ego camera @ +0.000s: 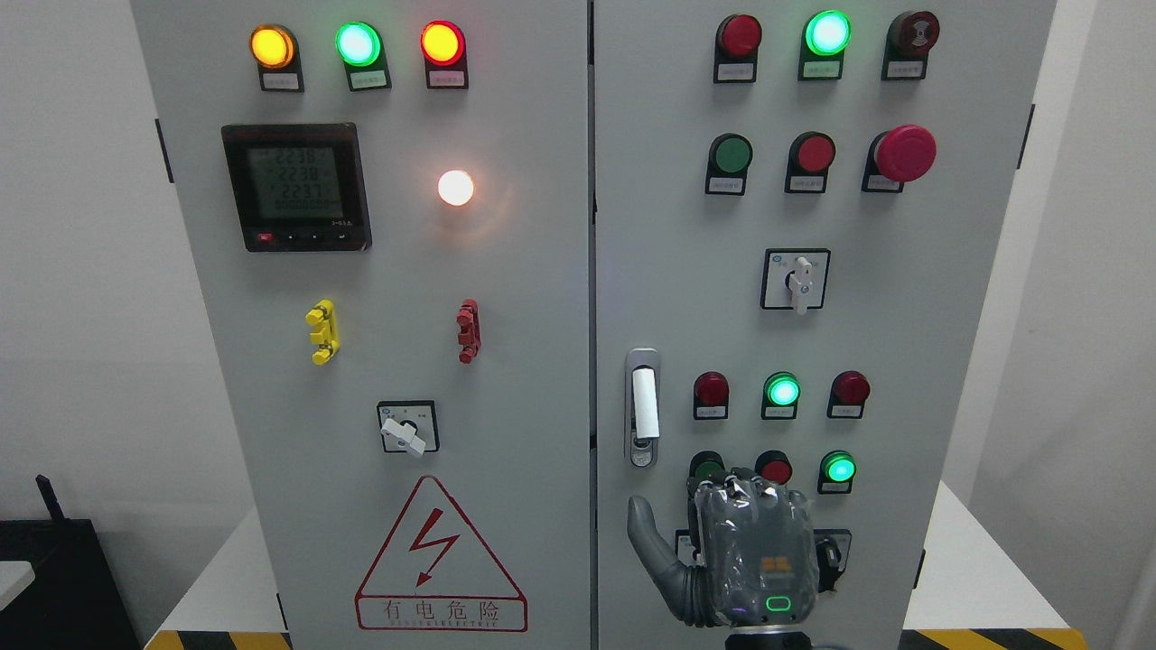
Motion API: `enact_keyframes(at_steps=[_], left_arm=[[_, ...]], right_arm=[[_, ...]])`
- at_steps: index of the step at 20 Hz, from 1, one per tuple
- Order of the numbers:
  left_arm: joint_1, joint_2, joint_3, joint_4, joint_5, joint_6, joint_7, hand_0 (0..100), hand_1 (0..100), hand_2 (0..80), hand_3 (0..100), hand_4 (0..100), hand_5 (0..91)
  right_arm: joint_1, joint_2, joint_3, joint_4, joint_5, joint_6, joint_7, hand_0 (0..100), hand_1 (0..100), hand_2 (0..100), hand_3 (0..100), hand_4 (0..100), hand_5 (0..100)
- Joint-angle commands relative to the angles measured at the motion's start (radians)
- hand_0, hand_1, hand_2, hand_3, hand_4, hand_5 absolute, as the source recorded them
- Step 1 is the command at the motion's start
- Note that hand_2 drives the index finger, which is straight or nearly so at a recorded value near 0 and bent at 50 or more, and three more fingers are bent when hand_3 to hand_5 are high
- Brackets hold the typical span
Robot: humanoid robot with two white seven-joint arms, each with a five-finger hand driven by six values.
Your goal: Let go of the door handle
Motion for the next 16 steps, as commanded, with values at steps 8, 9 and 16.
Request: enact_keyframes(at_steps=[8,9,16], left_arm=[[0.000,0.000,0.011,0.017,0.000,-0.001,-0.001,12,39,0.0,0,0,0.0],[0.000,0.000,0.011,0.017,0.000,0.000,-0.001,12,39,0.0,0,0,0.0],[0.000,0.000,0.011,0.017,0.000,-0.001,-0.001,12,39,0.0,0,0,0.0]], right_arm=[[-0.036,0.000,0.014,0.016,0.000,0.020,0.025,33,5,99,100,93,97],[-0.036,0.000,0.014,0.016,0.000,0.021,0.039,33,5,99,100,93,97],[-0.068,0.000,0.012,0.021,-0.001,0.033,0.054,34,5,98,100,93,97]])
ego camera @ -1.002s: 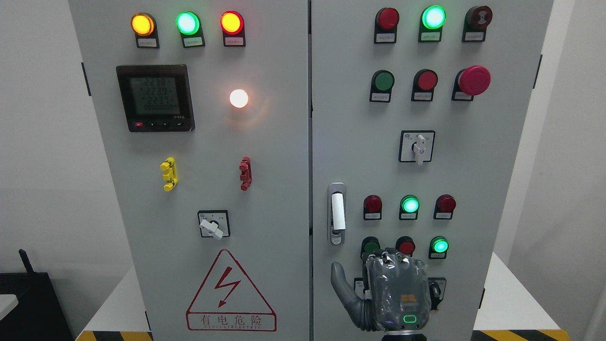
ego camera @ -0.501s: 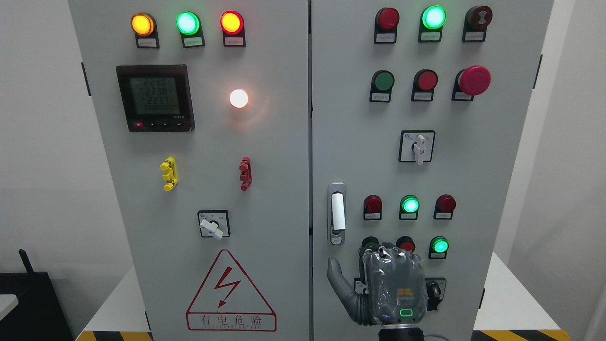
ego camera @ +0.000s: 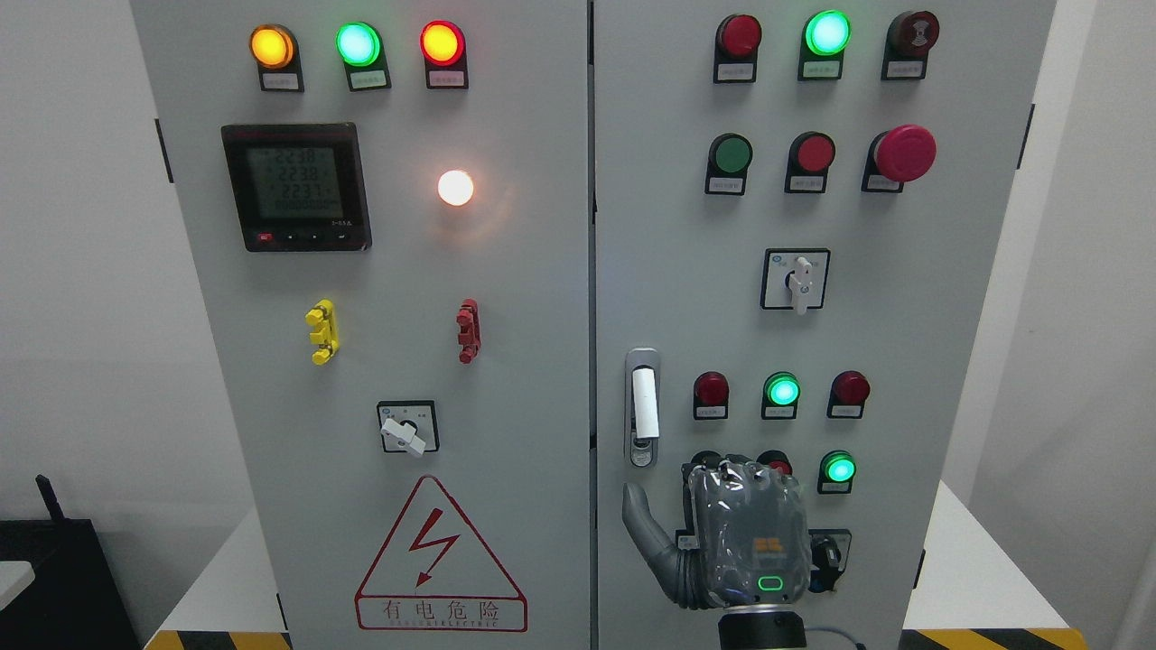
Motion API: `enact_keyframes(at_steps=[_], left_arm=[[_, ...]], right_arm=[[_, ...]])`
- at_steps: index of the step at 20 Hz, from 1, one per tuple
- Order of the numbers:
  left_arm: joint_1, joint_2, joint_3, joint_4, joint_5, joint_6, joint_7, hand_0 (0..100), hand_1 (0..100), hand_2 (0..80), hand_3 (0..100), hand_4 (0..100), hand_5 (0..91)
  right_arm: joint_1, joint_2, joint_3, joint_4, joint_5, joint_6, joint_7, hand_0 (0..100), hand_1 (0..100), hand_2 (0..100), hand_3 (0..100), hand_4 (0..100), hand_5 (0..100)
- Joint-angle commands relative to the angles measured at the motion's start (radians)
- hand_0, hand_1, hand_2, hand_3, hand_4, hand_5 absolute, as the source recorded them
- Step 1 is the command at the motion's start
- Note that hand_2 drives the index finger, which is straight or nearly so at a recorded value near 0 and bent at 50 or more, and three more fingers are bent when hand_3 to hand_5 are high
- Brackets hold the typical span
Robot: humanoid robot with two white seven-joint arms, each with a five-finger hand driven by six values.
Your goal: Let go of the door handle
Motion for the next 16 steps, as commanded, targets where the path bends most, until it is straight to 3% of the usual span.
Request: enact_keyframes(at_steps=[1,7,9,16], left_arm=[[0.000,0.000,0.011,0.017,0.000,0.000,-0.001,12,39,0.0,0,0,0.0],[0.000,0.000,0.011,0.017,0.000,-0.002,-0.001,12,39,0.0,0,0,0.0],[0.000,0.000,0.011,0.017,0.000,0.000,-0.001,12,39,0.0,0,0,0.0],[0.000,0.000,0.011,0.017,0.000,0.000,-0.001,12,39,0.0,0,0,0.0]], right_arm=[[-0.030,0.000,0.002,0.009,-0.001,0.001,0.009,34,5,98,100,93,97],[-0.044,0.000,0.002,0.012,0.001,0.001,0.015,34,5,97,100,93,97],[-0.050,0.000,-0.001,0.015,0.001,0.001,0.040,34,5,97,100,93,97],[-0.069,0.000,-0.007,0.015,0.001,0.001,0.043,35,5,97,100,93,97]])
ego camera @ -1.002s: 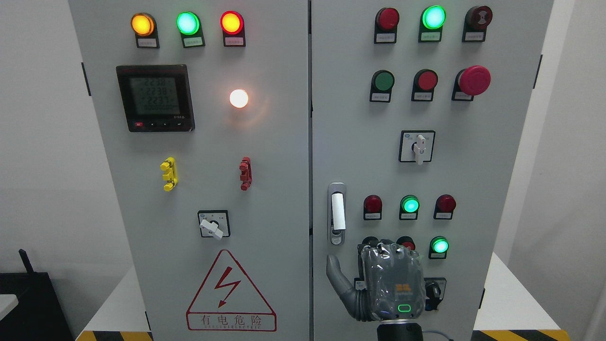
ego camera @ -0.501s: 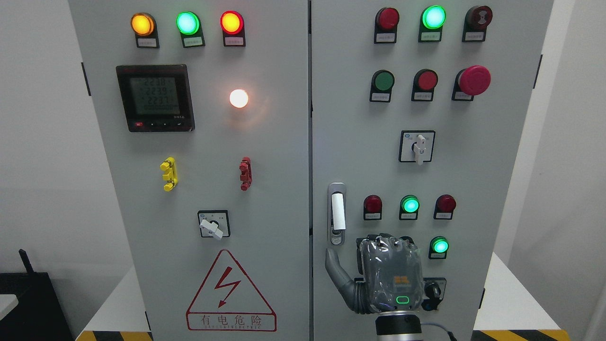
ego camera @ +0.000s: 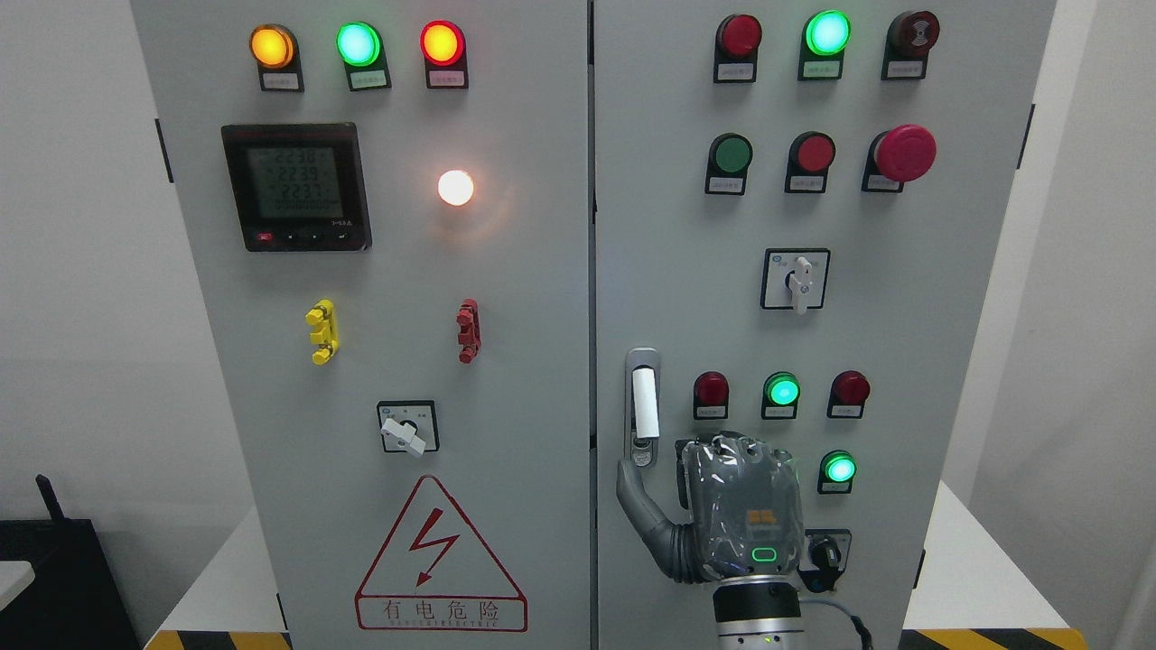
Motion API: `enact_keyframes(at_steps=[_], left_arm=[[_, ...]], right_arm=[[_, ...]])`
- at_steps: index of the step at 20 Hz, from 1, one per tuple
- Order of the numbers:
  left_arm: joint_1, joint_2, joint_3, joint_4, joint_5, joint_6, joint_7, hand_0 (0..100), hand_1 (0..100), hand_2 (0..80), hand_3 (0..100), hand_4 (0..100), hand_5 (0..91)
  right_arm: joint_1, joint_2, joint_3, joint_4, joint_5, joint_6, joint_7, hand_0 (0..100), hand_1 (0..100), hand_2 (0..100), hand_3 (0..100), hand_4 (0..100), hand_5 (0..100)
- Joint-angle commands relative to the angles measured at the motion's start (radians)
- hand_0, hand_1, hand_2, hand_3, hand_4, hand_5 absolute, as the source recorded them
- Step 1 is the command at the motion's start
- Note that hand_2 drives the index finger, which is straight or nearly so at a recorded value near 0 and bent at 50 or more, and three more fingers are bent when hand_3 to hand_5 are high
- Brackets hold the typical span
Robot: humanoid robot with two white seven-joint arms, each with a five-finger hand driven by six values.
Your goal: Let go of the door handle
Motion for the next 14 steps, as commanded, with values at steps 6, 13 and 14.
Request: enact_keyframes(at_steps=[6,13,14], left_arm=[[0.000,0.000,0.011,0.017,0.000,-0.001,-0.001,12,39,0.0,0,0,0.0],[0.000,0.000,0.011,0.017,0.000,0.000,-0.001,12,39,0.0,0,0,0.0],[0.000,0.000,0.011,0.017,0.000,0.000,-0.001,12,39,0.0,0,0,0.0]], right_arm=[[-0.024,0.000,-0.007,0.010,0.000,0.001,0.008,35,5,97,100,93,97],[-0.041,0.000,-0.007,0.025,-0.001,0.001,0.008,35,5,96,100,92,97],[-0.041,0.000,-0.007,0.025,-0.001,0.001,0.011,35,5,96,100,92,97]])
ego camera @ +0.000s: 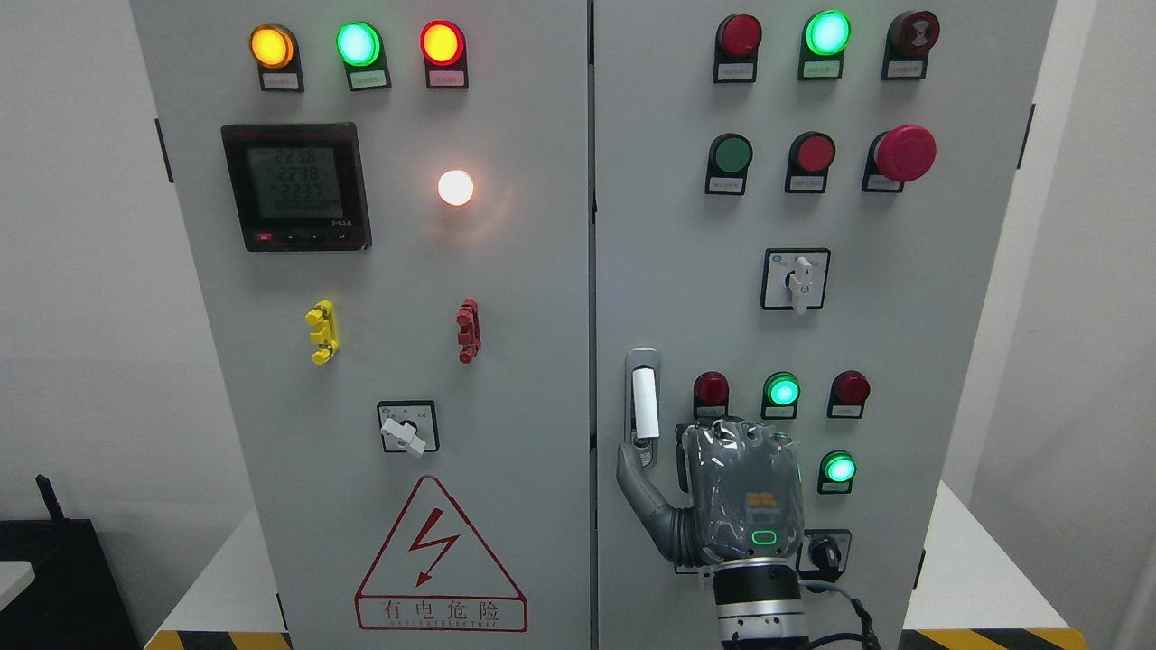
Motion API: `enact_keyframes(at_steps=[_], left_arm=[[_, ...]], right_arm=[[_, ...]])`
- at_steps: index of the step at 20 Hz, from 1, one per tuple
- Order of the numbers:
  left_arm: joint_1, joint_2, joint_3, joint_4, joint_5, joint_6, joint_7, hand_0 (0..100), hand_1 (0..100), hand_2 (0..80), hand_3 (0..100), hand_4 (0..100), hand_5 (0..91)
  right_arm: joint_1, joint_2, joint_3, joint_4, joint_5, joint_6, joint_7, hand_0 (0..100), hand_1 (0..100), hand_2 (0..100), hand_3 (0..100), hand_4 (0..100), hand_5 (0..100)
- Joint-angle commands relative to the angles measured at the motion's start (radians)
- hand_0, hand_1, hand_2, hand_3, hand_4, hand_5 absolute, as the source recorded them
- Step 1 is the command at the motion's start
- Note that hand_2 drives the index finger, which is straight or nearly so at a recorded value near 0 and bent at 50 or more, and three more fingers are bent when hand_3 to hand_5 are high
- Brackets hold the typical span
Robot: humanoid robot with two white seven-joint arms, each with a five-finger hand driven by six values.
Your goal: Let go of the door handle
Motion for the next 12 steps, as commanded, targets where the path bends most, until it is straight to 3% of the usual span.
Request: enact_keyframes(at_steps=[1,12], left_arm=[[0.000,0.000,0.011,0.017,0.000,0.000,-0.001,12,39,0.0,0,0,0.0],[0.000,0.000,0.011,0.017,0.000,0.000,-0.001,12,39,0.0,0,0,0.0]], right_arm=[[-0.010,0.000,-0.002,0.013,-0.001,0.001,0.004,35,5,96,100,92,97],[-0.025,0.000,-0.003,0.022,-0.002,0.002,0.008,34,6,95,100,93,97]])
